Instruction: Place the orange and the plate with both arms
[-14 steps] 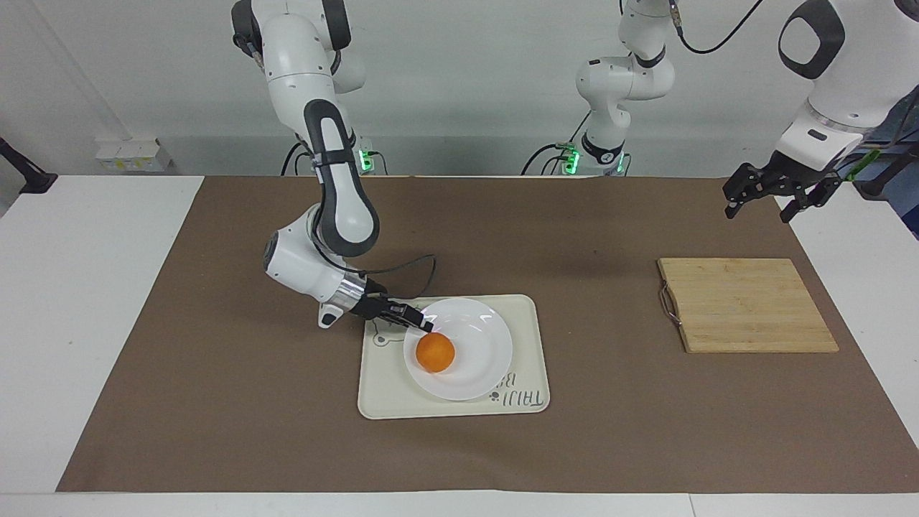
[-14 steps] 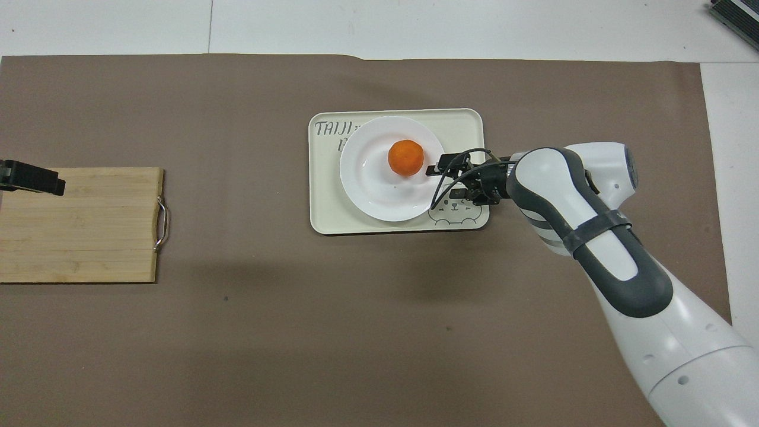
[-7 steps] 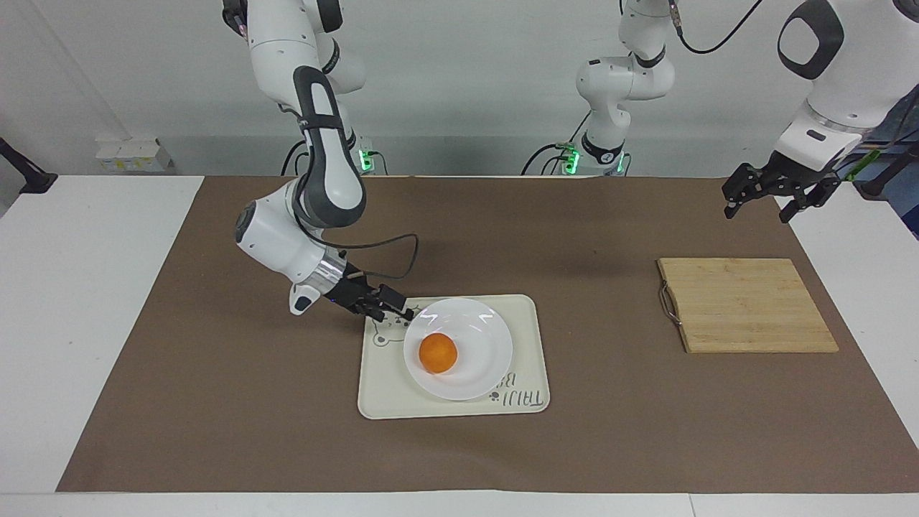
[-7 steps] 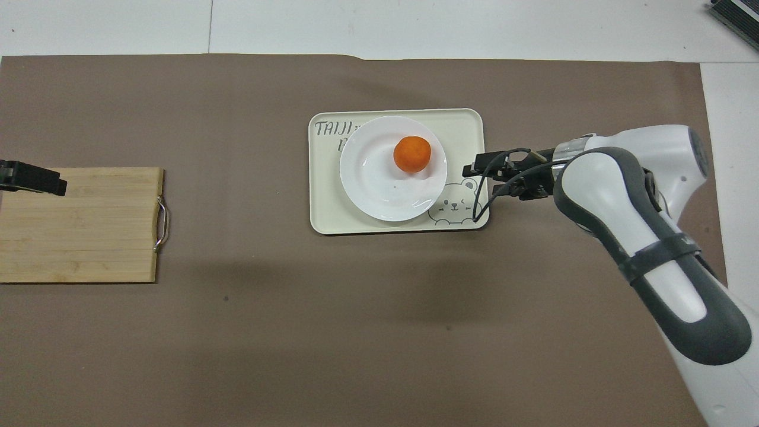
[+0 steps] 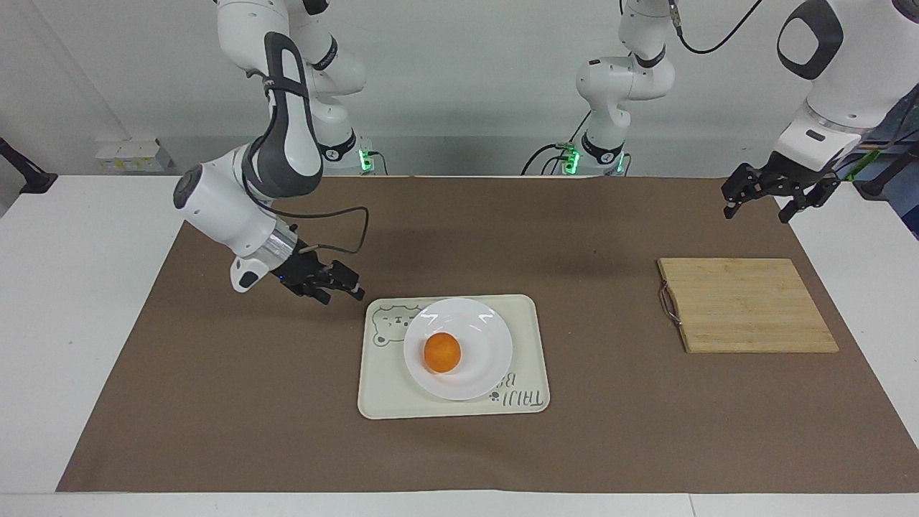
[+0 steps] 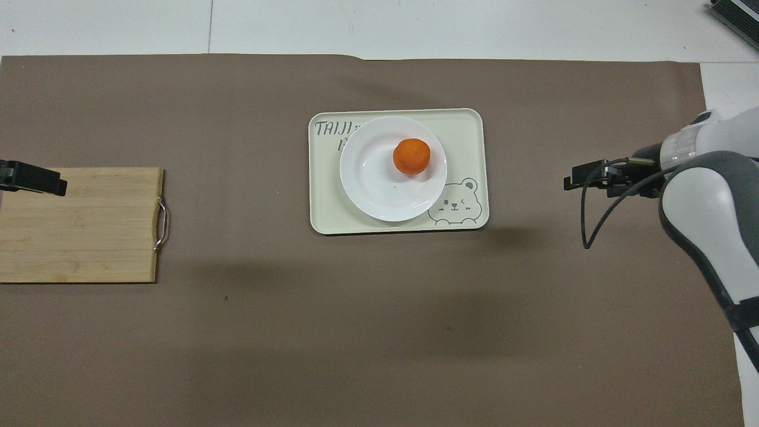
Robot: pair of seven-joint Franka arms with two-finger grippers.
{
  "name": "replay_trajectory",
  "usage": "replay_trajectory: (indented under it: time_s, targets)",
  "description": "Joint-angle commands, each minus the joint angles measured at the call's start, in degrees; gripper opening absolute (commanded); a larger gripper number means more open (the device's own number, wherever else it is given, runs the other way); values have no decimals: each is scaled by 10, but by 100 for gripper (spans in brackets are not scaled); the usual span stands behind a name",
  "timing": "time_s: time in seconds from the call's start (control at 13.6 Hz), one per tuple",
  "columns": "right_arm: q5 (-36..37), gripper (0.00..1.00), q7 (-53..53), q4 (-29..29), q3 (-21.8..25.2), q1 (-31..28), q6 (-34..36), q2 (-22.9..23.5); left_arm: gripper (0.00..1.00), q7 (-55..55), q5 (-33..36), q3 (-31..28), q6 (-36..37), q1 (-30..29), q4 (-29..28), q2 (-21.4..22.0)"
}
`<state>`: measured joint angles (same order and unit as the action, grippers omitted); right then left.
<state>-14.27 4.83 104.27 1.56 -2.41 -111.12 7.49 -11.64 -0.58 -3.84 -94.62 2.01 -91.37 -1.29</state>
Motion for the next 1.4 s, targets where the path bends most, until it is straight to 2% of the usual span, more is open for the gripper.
replay_trajectory:
  time_s: [0.0,0.15,0.37,0.66,0.74,1.33]
  targets:
    - [111,100,25,-21,-6,-8,31,-34,100,7,11,0,0,5,-20,18]
    - [178,100,27,-21,-7,-4,56,-66,100,7,12,0,0,5,-20,18]
    - [186,100,-4,-28,-17,2,112,-102,100,7,11,0,0,5,-20,18]
    - [174,100,-4,-140,-16,1,237,-97,100,7,12,1,0,5,-20,18]
    - [174,100,-4,-152,-17,4,256,-96,100,7,12,1,0,5,-20,18]
    - [178,100,-4,-141,-22,11,263,-107,100,7,11,1,1,5,-20,18]
